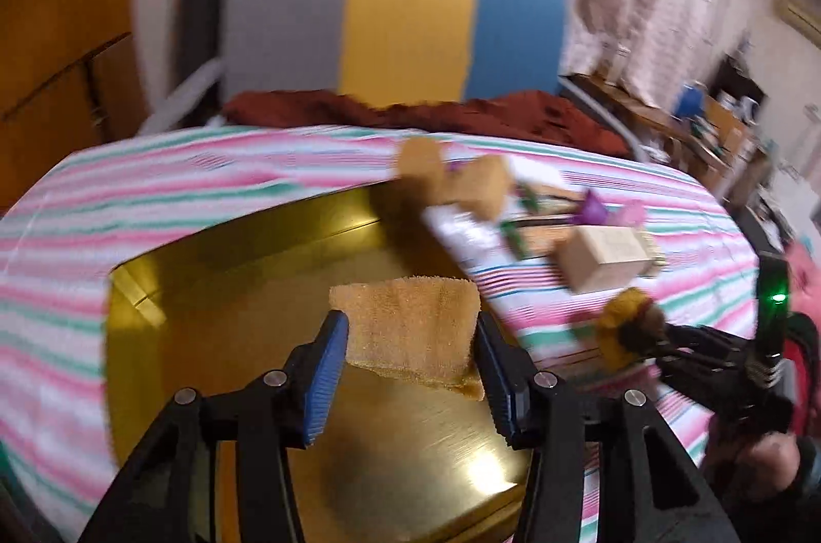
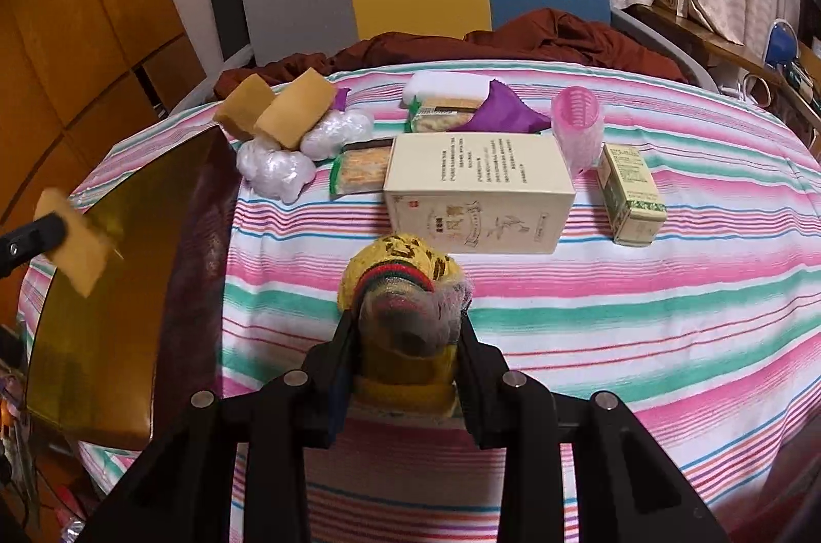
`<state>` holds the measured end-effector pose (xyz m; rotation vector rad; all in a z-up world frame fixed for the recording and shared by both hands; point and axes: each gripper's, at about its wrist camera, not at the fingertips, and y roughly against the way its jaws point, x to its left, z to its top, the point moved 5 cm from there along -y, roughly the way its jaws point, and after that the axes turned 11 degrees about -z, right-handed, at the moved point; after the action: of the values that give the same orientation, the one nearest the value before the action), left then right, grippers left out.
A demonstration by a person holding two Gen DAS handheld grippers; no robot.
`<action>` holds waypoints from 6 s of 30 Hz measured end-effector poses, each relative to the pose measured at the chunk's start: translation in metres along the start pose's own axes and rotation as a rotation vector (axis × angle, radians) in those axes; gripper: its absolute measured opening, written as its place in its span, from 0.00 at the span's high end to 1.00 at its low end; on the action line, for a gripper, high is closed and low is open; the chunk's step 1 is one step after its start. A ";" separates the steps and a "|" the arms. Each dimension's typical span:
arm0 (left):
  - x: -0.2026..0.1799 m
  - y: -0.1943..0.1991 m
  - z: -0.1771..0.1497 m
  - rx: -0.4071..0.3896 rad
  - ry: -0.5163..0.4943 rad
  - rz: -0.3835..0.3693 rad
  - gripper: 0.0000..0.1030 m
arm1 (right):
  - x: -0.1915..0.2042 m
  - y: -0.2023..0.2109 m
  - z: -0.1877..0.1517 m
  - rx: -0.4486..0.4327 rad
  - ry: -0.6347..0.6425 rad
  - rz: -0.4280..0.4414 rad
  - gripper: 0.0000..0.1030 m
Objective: Organize objects
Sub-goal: 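Lower the tan sponge into the gold tray and open the left gripper, then carry the yellow sock into the gold tray and open the right gripper, then grasp a second tan sponge with the left gripper while the right gripper grasps a purple packet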
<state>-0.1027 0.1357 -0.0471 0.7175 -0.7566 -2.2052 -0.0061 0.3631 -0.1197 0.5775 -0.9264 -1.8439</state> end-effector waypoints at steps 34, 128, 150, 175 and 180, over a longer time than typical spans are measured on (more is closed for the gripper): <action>0.072 0.051 -0.069 -0.136 0.217 0.254 0.11 | -0.001 -0.007 -0.028 0.003 0.037 -0.093 0.66; 0.007 -0.052 0.105 -0.001 -0.074 0.039 0.08 | 0.013 0.021 0.038 -0.084 0.033 0.019 0.42; 0.026 -0.179 0.136 0.190 0.112 -0.123 0.48 | 0.005 -0.026 0.150 -0.135 0.110 0.092 0.38; 0.039 -0.081 0.137 -0.046 0.197 -0.240 0.61 | 0.097 -0.146 0.153 0.250 0.337 0.092 0.56; 0.023 -0.045 0.108 -0.058 0.167 -0.229 0.61 | 0.063 -0.116 0.127 0.254 0.295 0.077 0.55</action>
<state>-0.2079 0.1786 -0.0109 0.9868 -0.5470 -2.3240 -0.1876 0.3800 -0.1356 0.9304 -0.9720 -1.5310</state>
